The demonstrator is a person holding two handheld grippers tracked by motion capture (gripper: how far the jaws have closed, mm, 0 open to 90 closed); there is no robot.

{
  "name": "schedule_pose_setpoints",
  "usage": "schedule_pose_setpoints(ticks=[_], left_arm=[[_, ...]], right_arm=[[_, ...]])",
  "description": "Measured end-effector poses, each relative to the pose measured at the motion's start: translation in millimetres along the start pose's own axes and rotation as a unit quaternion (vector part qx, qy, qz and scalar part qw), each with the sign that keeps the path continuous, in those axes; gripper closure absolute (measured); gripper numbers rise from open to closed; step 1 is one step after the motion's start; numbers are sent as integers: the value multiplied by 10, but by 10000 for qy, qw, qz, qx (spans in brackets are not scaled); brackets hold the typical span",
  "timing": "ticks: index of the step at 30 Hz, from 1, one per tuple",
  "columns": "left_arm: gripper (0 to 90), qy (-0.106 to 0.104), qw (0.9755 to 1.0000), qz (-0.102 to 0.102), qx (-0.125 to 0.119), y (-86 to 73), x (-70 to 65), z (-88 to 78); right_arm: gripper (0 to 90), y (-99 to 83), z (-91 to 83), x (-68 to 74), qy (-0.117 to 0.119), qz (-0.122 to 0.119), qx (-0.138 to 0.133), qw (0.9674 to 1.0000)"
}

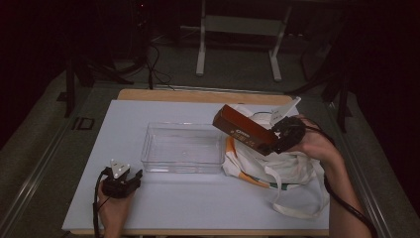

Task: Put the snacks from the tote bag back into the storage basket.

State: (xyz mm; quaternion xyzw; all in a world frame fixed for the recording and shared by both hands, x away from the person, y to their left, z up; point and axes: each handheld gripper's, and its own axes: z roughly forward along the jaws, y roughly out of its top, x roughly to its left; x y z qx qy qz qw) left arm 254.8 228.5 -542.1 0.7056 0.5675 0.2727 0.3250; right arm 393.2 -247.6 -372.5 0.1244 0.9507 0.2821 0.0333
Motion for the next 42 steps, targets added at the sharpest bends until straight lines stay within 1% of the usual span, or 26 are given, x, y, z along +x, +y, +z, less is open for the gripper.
schedule_pose_setpoints(ticks=[11, 16, 22, 24, 30, 36, 42], left_arm=[[524, -1, 10000, -8, -11, 0, -1, -1], [524, 1, 10000, -10, -21, -1, -1, -1], [525, 1, 10000, -11, -28, -1, 0, -2], [528, -3, 10000, -9, -47, -3, -1, -6], [539, -21, 9999, -4, -103, -8, -3, -17], [553, -35, 9998, 3, -183, -13, -4, -32], [554, -53, 9996, -21, -268, -19, 3, -48]], right_arm=[[427, 149, 61, 22, 63, -116, 22, 9999], [427, 217, 88, 31, 67, -201, 74, 9997], [427, 279, 124, 43, 89, -244, 183, 9995], [427, 298, 139, 44, 103, -294, 209, 9993], [427, 357, 183, 50, 115, -318, 322, 9989], [427, 408, 239, 68, 154, -390, 362, 9985], [427, 493, 311, 87, 191, -450, 499, 9976]])
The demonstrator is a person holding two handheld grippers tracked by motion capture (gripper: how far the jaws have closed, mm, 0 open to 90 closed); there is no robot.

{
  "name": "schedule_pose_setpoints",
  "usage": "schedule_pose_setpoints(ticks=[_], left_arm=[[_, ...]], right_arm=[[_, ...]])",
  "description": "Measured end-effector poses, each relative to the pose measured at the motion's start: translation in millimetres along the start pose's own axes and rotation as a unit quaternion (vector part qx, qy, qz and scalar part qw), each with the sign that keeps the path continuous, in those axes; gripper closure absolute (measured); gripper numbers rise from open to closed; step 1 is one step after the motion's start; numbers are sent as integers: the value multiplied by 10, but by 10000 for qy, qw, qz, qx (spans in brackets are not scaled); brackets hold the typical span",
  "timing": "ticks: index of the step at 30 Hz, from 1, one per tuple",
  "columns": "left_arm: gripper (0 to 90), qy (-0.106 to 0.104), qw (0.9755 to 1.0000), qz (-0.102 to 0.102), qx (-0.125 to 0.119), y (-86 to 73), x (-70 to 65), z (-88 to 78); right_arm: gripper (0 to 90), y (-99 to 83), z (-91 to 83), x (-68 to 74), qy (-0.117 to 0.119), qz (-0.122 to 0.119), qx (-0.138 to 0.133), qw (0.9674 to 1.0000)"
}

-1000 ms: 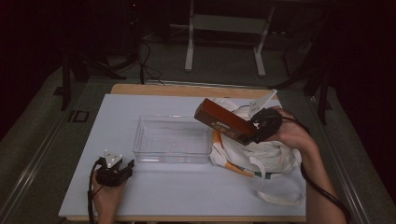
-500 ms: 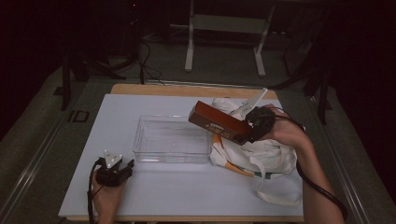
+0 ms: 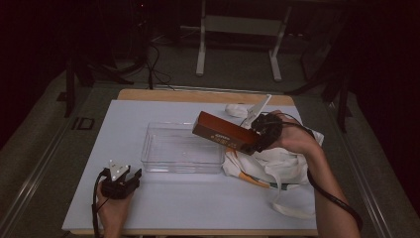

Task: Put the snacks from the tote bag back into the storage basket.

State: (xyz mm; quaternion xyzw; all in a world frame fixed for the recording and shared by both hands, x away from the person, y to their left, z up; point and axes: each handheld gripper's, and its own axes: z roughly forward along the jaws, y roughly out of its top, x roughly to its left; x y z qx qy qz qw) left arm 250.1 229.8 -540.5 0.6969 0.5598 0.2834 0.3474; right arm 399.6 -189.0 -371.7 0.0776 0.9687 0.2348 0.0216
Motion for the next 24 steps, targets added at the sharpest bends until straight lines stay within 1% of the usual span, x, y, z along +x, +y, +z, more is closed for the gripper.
schedule_pose_setpoints(ticks=[2, 4, 5, 6, 12, 19, 24], left_arm=[[554, -2, 10000, -20, -67, -2, 1, -12], [554, -11, 9999, 5, -136, -3, -1, -25], [554, -11, 9999, 5, -136, -3, -1, -25], [555, -19, 9998, 6, -200, -3, -6, -35], [555, -160, 9988, 12, -456, 6, -15, -66], [552, -218, 9982, 172, -524, 9, -45, -67], [544, -229, 9978, 240, -580, 10, -61, -66]], right_arm=[[427, 30, 16, -2, 32, -21, 26, 10000], [427, 48, 30, -2, 47, -15, 53, 10000], [427, 55, 41, -3, 53, -33, 62, 10000], [427, 66, 49, 0, 59, -11, 94, 9999], [427, 123, 100, -1, 57, -64, 207, 9997], [427, 201, 144, 17, 69, -159, 292, 9994], [427, 256, 167, 35, 82, -212, 330, 9992]])
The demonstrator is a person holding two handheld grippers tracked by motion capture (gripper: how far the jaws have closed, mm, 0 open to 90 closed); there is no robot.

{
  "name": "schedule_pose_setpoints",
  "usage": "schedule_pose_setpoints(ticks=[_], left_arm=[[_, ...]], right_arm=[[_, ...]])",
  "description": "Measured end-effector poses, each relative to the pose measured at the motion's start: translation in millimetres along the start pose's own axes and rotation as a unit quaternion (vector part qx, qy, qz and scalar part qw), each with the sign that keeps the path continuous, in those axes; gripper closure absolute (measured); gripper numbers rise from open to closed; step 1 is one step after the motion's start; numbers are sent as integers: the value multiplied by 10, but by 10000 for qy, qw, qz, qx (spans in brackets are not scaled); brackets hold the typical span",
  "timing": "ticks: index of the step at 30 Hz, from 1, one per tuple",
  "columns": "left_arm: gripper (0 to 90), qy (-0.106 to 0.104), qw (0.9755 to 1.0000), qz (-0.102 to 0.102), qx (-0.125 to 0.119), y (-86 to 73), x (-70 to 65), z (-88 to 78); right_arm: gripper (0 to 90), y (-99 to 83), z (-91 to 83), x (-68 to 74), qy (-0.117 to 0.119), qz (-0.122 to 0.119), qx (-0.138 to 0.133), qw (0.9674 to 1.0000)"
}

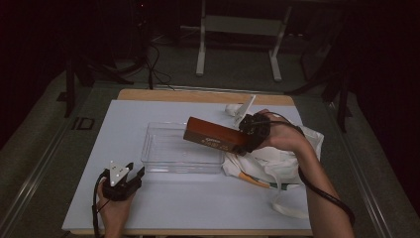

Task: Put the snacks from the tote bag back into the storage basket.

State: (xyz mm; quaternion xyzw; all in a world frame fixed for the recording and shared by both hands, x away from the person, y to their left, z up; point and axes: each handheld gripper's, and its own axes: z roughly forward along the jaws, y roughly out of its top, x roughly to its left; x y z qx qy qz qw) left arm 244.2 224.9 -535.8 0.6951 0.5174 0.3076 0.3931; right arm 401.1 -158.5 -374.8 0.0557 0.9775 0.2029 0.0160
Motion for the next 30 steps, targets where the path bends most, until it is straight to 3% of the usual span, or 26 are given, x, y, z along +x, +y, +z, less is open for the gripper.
schedule_pose_setpoints(ticks=[12, 30], left_arm=[[551, -48, 9999, 125, 30, -7, -20, 22], [553, -89, 9999, 34, 66, -11, -6, 37]], right_arm=[[427, 132, 67, 26, 32, -121, 149, 9998], [427, 284, 149, 51, 83, -263, 399, 9988]])
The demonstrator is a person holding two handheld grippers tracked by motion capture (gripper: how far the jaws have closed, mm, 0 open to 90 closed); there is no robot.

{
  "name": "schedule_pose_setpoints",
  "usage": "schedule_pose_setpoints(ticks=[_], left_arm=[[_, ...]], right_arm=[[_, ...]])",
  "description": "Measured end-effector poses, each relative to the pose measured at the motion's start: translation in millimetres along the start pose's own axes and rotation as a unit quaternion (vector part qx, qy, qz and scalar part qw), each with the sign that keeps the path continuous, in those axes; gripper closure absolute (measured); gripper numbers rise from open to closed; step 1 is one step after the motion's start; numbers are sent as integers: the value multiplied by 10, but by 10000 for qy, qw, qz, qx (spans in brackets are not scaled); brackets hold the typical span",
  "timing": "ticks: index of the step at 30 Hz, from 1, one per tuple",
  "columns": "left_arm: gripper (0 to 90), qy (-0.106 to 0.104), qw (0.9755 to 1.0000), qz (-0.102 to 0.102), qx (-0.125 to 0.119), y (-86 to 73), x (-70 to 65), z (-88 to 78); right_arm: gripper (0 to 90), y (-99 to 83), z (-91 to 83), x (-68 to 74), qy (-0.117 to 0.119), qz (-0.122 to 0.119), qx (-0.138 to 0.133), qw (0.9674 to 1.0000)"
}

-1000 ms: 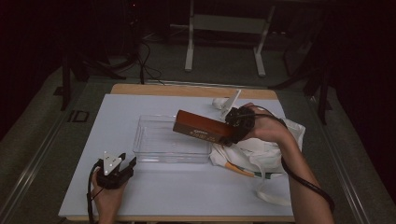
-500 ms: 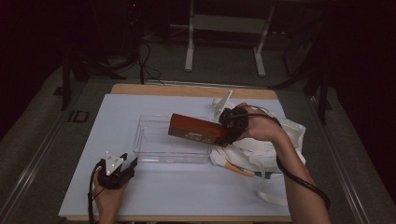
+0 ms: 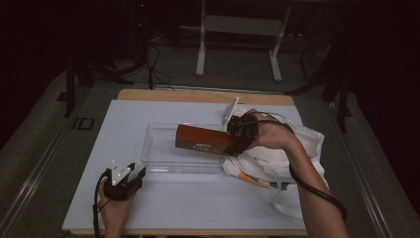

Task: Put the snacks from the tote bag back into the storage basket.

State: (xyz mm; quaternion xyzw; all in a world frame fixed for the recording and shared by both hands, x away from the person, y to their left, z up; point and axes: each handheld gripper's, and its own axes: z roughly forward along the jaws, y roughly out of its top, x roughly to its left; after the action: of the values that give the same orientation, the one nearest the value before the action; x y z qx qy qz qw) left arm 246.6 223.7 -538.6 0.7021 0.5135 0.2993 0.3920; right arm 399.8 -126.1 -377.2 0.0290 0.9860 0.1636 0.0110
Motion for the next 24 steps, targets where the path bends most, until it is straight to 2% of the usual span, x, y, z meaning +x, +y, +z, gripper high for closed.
schedule_pose_setpoints(ticks=[11, 18, 24], left_arm=[[552, -16, 10000, -41, -13, -3, 9, -2], [551, -18, 10000, -50, -13, -4, 11, -4], [551, -17, 10000, -66, -27, -4, 11, -4]], right_arm=[[427, 59, 184, -27, 115, -24, 156, 9998], [427, 127, 194, -18, 115, -67, 240, 9996], [427, 202, 242, -4, 108, -135, 455, 9988]])
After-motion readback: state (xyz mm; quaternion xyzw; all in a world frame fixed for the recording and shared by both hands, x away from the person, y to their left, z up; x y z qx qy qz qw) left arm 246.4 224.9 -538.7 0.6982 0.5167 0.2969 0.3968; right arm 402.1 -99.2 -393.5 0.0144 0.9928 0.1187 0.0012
